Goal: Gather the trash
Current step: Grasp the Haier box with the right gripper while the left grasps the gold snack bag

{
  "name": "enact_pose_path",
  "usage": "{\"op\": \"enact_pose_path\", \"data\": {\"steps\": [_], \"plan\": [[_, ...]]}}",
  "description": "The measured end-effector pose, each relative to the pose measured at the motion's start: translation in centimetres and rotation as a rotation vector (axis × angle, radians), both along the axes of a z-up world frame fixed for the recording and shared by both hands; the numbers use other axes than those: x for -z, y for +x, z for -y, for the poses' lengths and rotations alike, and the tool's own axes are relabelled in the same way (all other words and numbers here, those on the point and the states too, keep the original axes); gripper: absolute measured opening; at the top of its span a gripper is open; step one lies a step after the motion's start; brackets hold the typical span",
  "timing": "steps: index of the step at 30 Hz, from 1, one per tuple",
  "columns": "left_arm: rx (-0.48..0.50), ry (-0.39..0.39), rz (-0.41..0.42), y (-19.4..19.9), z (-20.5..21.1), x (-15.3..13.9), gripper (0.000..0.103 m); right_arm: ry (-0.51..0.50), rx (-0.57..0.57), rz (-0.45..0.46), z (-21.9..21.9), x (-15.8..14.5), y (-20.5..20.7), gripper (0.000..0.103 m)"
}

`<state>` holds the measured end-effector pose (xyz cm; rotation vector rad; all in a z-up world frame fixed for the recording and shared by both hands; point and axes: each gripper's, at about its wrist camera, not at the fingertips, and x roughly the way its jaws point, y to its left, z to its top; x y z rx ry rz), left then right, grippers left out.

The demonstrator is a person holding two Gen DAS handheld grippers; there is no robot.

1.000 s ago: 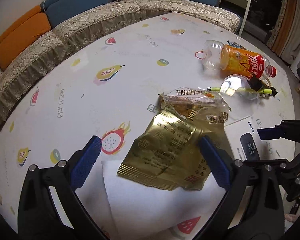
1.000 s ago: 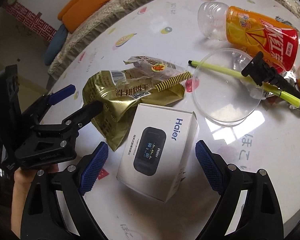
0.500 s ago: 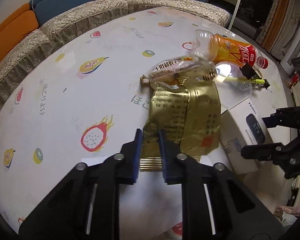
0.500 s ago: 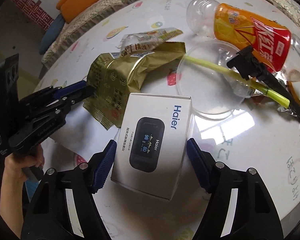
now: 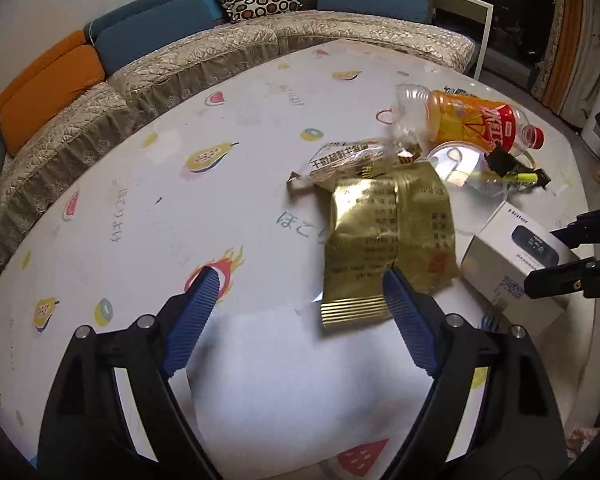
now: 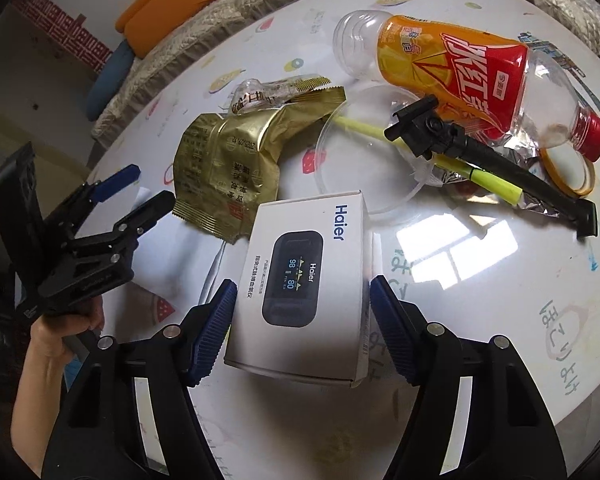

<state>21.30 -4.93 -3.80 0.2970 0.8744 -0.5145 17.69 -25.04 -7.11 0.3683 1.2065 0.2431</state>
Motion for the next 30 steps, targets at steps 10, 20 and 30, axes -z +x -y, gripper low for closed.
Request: {"op": "enact_pose_path", "data": {"steps": [10, 20, 30], "plan": [[0.051, -0.040, -0.044, 2.0, 5.2, 1.0, 0.091, 0.012, 0.025, 0.011, 2.7, -0.3, 0.8, 0.069], [0.056, -0.124, -0.132, 2.5, 5.6, 2.1, 0.035, 0.023, -0.002, 0.010, 2.1, 0.3, 1.6, 0.068], [0.046, -0.200, -0.094, 0.3, 4.8, 0.9, 0.008, 0.053, -0.007, 0.013, 2.5, 0.1, 0.6, 0.068]]}}
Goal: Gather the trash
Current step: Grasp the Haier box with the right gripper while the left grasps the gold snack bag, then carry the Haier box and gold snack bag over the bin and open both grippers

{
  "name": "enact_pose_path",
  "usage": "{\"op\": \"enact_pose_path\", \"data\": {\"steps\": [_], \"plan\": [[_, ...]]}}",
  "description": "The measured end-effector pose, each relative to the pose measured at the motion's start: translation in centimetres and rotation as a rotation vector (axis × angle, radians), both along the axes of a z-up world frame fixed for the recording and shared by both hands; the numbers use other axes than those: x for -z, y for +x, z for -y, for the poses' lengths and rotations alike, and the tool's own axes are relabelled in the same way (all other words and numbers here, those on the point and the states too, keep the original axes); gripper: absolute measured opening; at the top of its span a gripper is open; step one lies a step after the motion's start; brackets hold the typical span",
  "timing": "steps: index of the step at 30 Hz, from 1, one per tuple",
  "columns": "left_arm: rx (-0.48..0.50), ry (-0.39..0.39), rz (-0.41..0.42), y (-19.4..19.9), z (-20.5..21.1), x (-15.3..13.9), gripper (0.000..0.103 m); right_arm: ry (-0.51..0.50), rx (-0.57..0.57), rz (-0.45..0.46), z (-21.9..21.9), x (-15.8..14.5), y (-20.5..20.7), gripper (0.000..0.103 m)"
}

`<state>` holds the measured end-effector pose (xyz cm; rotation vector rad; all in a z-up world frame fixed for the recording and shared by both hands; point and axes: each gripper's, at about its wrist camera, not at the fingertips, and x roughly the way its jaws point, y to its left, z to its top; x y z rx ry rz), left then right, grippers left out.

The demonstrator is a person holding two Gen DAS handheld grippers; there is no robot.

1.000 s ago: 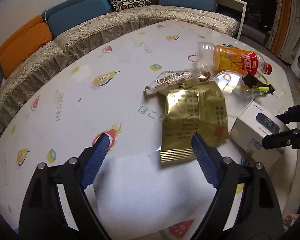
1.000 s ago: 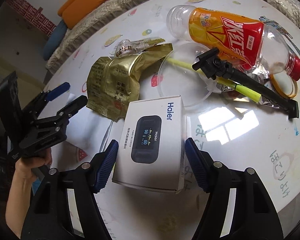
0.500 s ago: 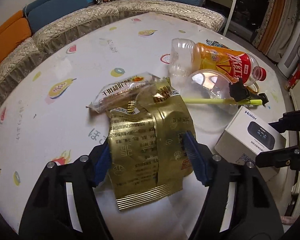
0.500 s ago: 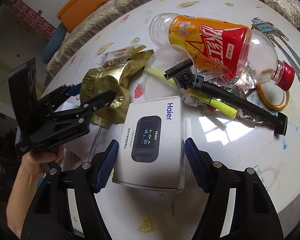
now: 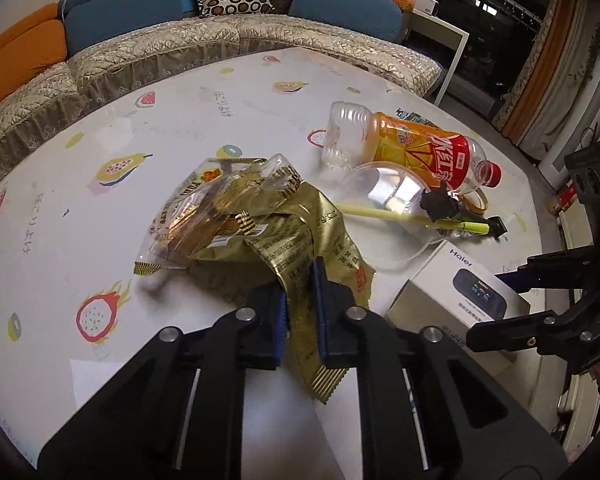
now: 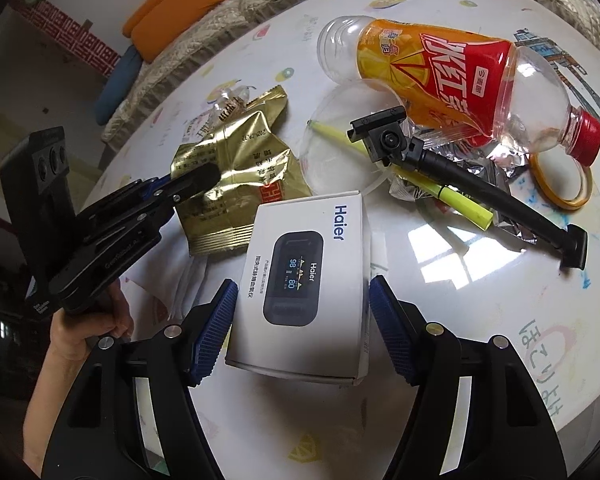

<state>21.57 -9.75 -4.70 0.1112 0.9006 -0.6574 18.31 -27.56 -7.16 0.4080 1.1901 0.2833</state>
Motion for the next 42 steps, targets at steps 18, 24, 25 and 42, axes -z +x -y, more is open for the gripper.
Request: {"op": "enact_pose_path", "data": {"steps": [18, 24, 25, 42], "plan": [[-0.017, 0.049, 0.052, -7.0, -2.4, -6.4, 0.002, 0.055, -0.015, 0.084, 0.8, -5.4, -4.0, 0.067], [-0.022, 0.026, 0.056, -8.7, -2.6, -8.1, 0.002, 0.070, 0.001, 0.110, 1.6, -7.1, -5.7, 0.067], [-0.018, 0.023, 0.057, -8.9, -2.5, -8.3, 0.002, 0.072, 0.005, 0.115, 1.8, -7.4, -6.1, 0.067], [0.129, 0.033, 0.107, -15.6, 5.2, -10.6, 0.002, 0.100, 0.086, 0.163, 9.2, -10.2, -14.5, 0.067]]}}
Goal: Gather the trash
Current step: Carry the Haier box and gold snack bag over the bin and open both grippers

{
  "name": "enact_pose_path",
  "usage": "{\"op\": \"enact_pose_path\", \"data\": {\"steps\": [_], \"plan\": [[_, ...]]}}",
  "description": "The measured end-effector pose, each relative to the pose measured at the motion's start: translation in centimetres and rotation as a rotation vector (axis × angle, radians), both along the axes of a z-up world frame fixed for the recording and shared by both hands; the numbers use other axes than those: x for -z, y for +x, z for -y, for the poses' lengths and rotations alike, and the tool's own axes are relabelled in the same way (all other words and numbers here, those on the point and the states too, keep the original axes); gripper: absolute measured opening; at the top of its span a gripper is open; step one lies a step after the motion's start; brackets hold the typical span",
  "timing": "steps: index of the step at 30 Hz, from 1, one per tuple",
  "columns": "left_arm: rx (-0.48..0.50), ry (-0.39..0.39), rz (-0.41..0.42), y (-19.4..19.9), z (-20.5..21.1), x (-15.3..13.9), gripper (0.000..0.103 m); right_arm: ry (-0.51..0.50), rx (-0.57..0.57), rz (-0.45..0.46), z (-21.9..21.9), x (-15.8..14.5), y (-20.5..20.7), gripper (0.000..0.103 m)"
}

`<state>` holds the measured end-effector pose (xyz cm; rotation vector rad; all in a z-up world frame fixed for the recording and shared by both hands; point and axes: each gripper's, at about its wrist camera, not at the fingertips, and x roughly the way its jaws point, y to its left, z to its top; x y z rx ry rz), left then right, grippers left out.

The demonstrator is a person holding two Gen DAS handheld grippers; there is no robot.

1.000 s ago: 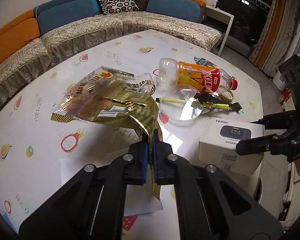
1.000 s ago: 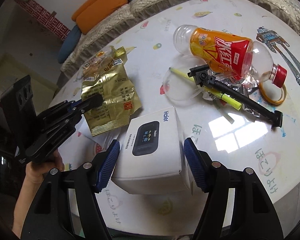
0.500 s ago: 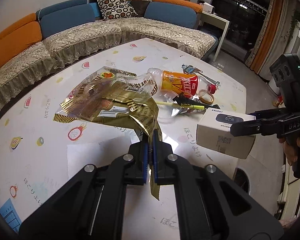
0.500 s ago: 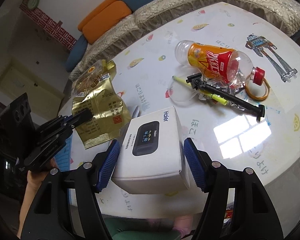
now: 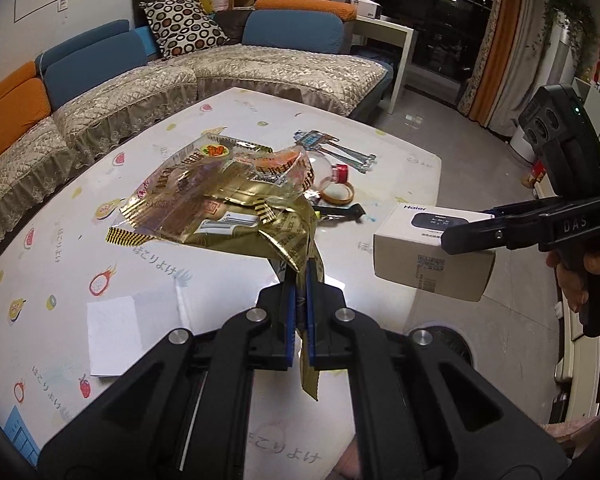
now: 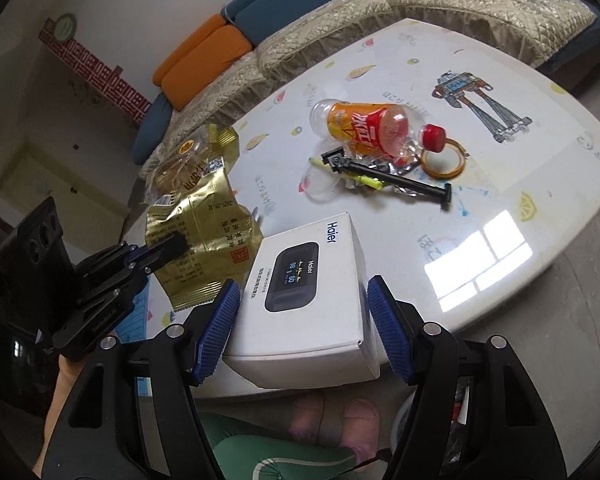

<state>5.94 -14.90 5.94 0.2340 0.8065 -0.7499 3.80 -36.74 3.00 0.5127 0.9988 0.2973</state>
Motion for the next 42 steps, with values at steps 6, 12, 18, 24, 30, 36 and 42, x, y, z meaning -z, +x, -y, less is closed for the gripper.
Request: {"op": "enact_pose_path", "data": {"steps": [6, 12, 18, 24, 30, 36, 42], "plan": [[0.100, 0.004, -0.003, -3.4, 4.7, 0.7, 0.002, 0.006, 0.069, -0.022, 4.6, 1.1, -5.1, 0.067], [0.224, 0.022, -0.017, -7.4, 9.8, 2.6, 0.002, 0.022, 0.142, -0.073, 8.8, 4.0, -10.7, 0.067], [0.320, 0.041, -0.056, -11.0, 13.7, 5.3, 0.002, 0.043, 0.219, -0.142, 12.0, 8.0, -15.4, 0.067], [0.374, 0.077, -0.129, -13.7, 16.4, 9.5, 0.002, 0.065, 0.255, -0.228, 13.2, 12.9, -18.2, 0.067], [0.408, 0.147, -0.216, -15.7, 18.5, 14.8, 0.002, 0.095, 0.286, -0.323, 13.8, 18.3, -19.5, 0.067], [0.426, 0.222, -0.294, -16.7, 19.0, 19.9, 0.002, 0.134, 0.304, -0.419, 13.9, 23.9, -20.0, 0.067], [0.438, 0.300, -0.371, -17.2, 19.8, 23.9, 0.003, 0.152, 0.317, -0.495, 13.7, 28.0, -20.0, 0.067]]}}
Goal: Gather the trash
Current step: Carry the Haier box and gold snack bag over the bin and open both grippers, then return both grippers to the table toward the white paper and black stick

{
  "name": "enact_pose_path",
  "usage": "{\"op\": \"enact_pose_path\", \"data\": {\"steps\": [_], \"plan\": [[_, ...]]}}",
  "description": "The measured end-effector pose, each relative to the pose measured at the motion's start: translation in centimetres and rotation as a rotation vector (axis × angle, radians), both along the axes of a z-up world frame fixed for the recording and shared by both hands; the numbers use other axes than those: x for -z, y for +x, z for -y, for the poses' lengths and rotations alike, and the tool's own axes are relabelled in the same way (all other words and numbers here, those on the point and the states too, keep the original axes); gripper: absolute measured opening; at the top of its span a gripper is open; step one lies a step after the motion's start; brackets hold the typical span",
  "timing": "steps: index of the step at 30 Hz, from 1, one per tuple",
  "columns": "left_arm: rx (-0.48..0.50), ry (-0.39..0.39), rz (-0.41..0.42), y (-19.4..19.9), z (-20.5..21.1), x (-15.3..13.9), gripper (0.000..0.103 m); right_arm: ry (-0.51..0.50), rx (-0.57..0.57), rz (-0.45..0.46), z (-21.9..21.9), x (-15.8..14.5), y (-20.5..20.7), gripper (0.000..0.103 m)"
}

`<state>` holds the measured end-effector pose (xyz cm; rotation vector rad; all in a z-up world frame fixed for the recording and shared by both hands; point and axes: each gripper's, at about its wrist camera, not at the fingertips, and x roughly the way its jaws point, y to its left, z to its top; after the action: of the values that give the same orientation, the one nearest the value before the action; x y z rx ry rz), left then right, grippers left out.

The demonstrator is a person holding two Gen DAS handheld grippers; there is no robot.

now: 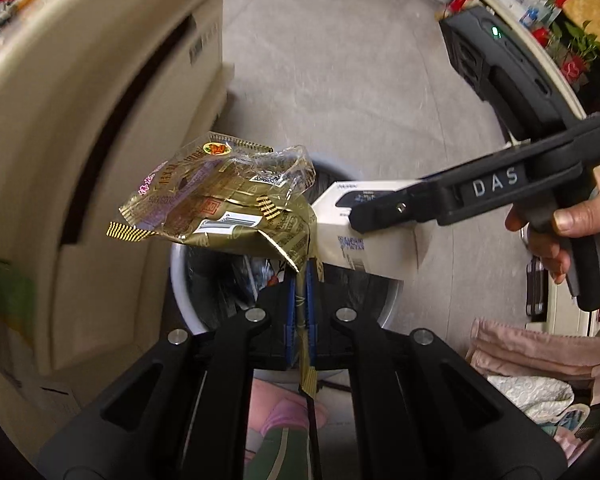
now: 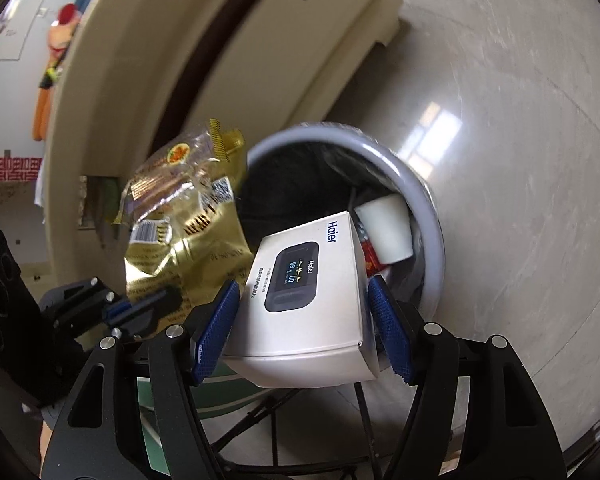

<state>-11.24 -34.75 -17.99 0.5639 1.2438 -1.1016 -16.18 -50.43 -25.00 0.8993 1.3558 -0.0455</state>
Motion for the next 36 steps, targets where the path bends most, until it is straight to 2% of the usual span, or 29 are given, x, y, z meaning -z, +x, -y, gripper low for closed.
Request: {"op": "enact_pose_path", "data": {"steps": [2, 5, 6, 7, 8, 14, 18, 24, 26, 29, 30, 32, 36], "plan": [[0.005, 0.020, -0.012, -0.1, 0.2, 1.0, 0.005, -0.001, -0.002, -0.020, -0.1, 0.9, 0.3, 0.068], [-0.011, 0.035, -0.029, 0.1, 0.3, 1.5, 0.017, 0.002, 0.001, -0.057, -0.2, 2.3, 0.1, 0.072], [-0.015, 0.037, -0.041, 0.3, 0.1, 1.6, 0.026, 0.003, 0.008, -0.063, 0.0, 2.6, -0.1, 0.075], [-0.022, 0.040, -0.043, 0.5, 0.1, 1.6, 0.040, 0.000, 0.016, -0.068, 0.2, 2.8, -0.2, 0.076], [-0.028, 0.040, -0.037, 0.5, -0.1, 1.6, 0.046, -0.003, 0.023, -0.070, 0.5, 2.9, -0.3, 0.077], [-0.061, 0.019, -0.018, 1.5, -1.3, 0.7, 0.047, -0.008, 0.052, -0.046, 2.1, 2.2, -1.0, 0.079], [-0.077, -0.018, 0.000, 2.3, -1.8, -1.2, 0.047, -0.021, 0.041, -0.007, 2.5, 0.6, -1.2, 0.079], [-0.090, -0.116, 0.060, 3.2, -3.4, -6.9, 0.048, -0.052, -0.006, 0.094, 2.0, -4.5, 0.4, 0.079], [-0.119, -0.153, 0.092, 3.9, -4.6, -9.6, 0.054, -0.075, -0.038, 0.146, 1.2, -7.0, 1.5, 0.079], [-0.179, -0.196, 0.174, 5.5, -7.3, -13.7, 0.068, -0.103, -0.091, 0.228, -0.1, -11.0, 3.4, 0.079], [-0.202, -0.201, 0.205, 6.1, -8.2, -14.9, 0.074, -0.109, -0.107, 0.253, -0.6, -12.2, 4.1, 0.080], [-0.257, -0.184, 0.275, 7.6, -10.4, -16.8, 0.077, -0.131, -0.146, 0.306, -1.7, -14.9, 5.7, 0.085], [-0.390, -0.138, 0.370, 10.8, -14.8, -19.4, 0.084, -0.174, -0.229, 0.393, -4.6, -19.4, 9.4, 0.086]]}}
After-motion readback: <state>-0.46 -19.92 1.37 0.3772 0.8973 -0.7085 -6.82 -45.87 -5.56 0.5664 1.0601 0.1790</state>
